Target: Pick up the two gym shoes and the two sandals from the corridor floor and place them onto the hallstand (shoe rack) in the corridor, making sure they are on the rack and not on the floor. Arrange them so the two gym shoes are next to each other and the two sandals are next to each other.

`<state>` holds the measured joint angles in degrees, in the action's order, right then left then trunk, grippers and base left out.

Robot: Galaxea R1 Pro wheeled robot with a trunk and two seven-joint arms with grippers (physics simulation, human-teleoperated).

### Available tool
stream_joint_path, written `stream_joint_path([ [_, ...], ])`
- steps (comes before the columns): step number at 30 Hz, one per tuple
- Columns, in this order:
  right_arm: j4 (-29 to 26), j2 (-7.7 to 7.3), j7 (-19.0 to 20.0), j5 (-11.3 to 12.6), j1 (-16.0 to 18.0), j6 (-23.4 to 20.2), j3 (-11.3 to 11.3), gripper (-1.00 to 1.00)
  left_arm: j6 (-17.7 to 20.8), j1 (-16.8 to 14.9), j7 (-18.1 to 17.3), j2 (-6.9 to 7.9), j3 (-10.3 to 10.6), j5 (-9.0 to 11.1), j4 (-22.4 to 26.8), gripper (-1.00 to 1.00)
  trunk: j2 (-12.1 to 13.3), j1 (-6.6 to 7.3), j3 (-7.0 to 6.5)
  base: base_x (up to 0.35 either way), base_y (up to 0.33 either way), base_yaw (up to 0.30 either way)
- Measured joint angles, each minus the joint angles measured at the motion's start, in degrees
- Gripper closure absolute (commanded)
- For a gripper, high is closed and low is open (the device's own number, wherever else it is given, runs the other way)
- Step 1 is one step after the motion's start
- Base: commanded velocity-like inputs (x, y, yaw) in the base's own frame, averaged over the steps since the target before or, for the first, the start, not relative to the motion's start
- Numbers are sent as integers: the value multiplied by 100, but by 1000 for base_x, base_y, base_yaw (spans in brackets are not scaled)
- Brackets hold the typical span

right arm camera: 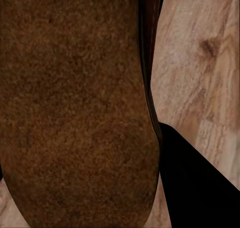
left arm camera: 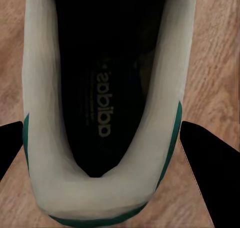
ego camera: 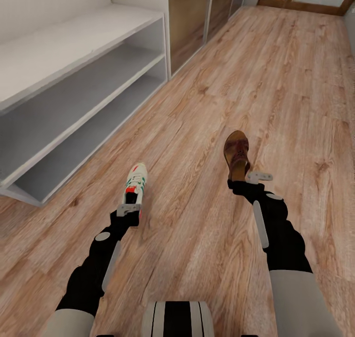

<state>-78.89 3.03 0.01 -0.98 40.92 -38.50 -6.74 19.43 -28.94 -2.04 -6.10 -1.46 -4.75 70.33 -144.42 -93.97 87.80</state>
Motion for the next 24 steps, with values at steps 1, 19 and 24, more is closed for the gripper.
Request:
stream_joint_path([
  [1,-3,0,0,0,0,-1,2,100,10,-1,0,0,0,3,20,100,1,2,-22,0,0,0],
  [19,29,44,-24,-16,-17,4,29,100,411,4,0,9,-10,24,95,100,25,49,-486,0,0,0],
  [24,33,44,-24,-2,-17,4,29,100,411,4,0,9,-10,30,88,100,32,62,-644,0,0,0],
])
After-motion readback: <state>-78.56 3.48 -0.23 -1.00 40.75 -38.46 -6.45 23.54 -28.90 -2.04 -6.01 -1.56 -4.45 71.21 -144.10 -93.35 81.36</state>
